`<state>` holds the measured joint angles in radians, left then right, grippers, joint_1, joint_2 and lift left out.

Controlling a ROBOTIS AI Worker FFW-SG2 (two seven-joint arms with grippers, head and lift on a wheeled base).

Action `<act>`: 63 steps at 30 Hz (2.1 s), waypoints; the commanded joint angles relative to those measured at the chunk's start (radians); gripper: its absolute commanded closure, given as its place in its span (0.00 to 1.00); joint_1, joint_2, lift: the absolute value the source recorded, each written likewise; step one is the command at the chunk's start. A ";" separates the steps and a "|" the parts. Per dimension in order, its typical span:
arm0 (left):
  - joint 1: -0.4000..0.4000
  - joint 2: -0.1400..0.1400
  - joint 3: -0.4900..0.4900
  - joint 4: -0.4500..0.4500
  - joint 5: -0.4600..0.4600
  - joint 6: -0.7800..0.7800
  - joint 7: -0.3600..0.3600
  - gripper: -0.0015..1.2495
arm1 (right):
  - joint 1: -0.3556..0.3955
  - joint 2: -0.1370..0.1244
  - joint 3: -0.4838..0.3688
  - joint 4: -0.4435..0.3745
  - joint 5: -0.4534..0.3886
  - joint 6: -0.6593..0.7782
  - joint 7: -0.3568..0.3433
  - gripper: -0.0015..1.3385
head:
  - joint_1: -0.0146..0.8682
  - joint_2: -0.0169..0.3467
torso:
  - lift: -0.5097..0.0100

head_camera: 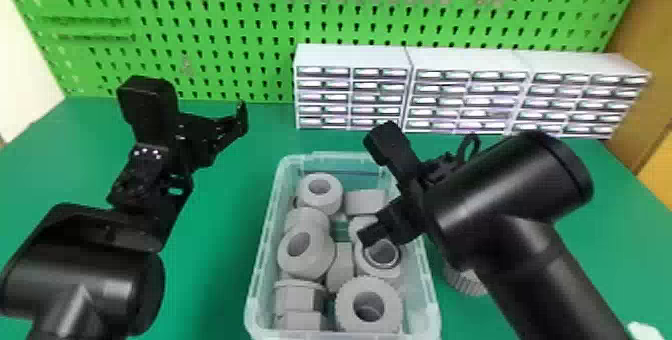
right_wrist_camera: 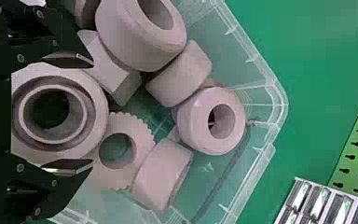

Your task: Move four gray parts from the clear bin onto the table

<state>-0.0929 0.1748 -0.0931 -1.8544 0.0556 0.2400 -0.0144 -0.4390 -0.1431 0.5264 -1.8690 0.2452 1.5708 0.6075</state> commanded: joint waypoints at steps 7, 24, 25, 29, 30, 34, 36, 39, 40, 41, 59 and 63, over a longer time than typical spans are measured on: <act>0.002 0.000 0.007 0.000 0.000 0.013 -0.015 0.09 | 0.037 -0.047 -0.003 -0.110 -0.032 0.001 0.000 0.38 | 0.78 0.14 | 0.89; -0.001 0.000 0.004 0.000 0.001 0.030 -0.025 0.09 | 0.077 -0.084 -0.051 -0.190 -0.049 0.001 0.000 0.38 | 0.78 0.14 | 0.89; -0.001 0.000 0.004 0.000 0.001 0.030 -0.027 0.09 | 0.082 -0.085 -0.057 -0.194 -0.049 0.001 0.000 0.38 | 0.78 0.14 | 0.89; 0.001 0.000 0.003 -0.002 0.001 0.032 -0.029 0.09 | 0.092 -0.092 -0.072 -0.206 -0.050 0.001 0.000 0.38 | 0.78 0.14 | 0.89; 0.001 0.000 0.001 0.000 0.001 0.033 -0.029 0.09 | 0.092 -0.092 -0.072 -0.206 -0.052 0.001 0.000 0.38 | 0.78 0.14 | 0.89; -0.002 -0.002 -0.004 -0.002 0.001 0.035 -0.027 0.09 | 0.086 -0.089 -0.069 -0.206 -0.053 0.001 0.000 0.38 | 0.78 0.14 | 0.89; -0.004 0.000 -0.004 0.000 0.001 0.035 -0.029 0.09 | 0.085 -0.085 -0.069 -0.206 -0.057 0.001 0.000 0.37 | 0.78 0.14 | 0.89; -0.004 0.000 -0.004 0.000 0.001 0.036 -0.027 0.09 | 0.085 -0.082 -0.072 -0.202 -0.067 0.001 0.000 0.37 | 0.78 0.14 | 0.89; -0.004 -0.002 -0.004 0.000 0.001 0.036 -0.027 0.09 | 0.085 -0.082 -0.072 -0.202 -0.070 0.001 0.000 0.37 | 0.78 0.14 | 0.89; -0.004 -0.002 -0.004 0.000 0.001 0.038 -0.027 0.09 | 0.082 -0.081 -0.069 -0.200 -0.070 0.001 0.000 0.37 | 0.78 0.14 | 0.89; -0.016 -0.002 -0.008 0.000 0.003 0.050 -0.029 0.09 | 0.039 -0.062 -0.065 -0.099 -0.169 0.001 0.000 0.37 | 0.78 0.14 | 0.89; -0.018 -0.002 -0.010 0.000 0.003 0.050 -0.029 0.09 | 0.023 -0.056 -0.055 -0.073 -0.184 0.001 0.000 0.37 | 0.78 0.14 | 0.89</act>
<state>-0.1088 0.1733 -0.1021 -1.8546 0.0580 0.2893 -0.0429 -0.4009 -0.2054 0.4639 -1.9690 0.0790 1.5708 0.6074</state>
